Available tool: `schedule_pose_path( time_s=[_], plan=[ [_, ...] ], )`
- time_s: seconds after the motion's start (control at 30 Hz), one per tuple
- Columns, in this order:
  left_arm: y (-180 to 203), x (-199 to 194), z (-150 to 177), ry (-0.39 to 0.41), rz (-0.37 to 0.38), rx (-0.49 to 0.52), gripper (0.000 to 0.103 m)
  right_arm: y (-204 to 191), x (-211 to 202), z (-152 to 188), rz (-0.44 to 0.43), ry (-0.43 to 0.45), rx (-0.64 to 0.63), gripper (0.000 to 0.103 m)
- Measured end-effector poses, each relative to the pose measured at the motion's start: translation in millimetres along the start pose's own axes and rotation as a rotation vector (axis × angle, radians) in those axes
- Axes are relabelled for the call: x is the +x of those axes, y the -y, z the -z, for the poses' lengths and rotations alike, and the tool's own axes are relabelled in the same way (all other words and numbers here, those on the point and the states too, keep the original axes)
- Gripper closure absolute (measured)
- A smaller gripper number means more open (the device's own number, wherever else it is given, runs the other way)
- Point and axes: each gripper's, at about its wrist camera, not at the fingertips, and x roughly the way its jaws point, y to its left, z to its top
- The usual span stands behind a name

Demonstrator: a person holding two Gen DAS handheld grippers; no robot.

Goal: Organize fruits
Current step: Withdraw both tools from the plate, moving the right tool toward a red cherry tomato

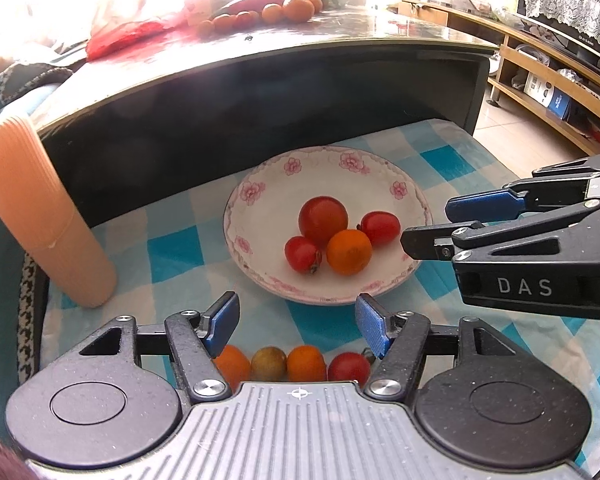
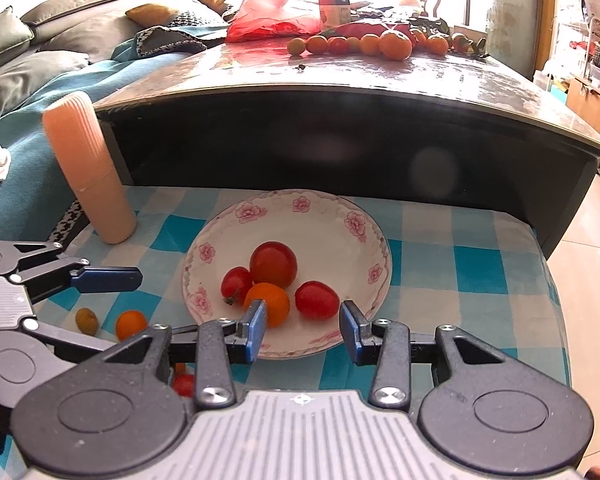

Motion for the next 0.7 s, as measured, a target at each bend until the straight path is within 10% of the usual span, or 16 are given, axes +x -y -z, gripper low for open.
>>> schedule_pose_path(
  time_s=[0.7],
  plan=[
    [7.7,-41.1,51.1,-0.095,-0.05,-0.029,0.031,-14.9,-37.9,27.0,-0.058,-0.041,-0.027,0.048]
  ],
)
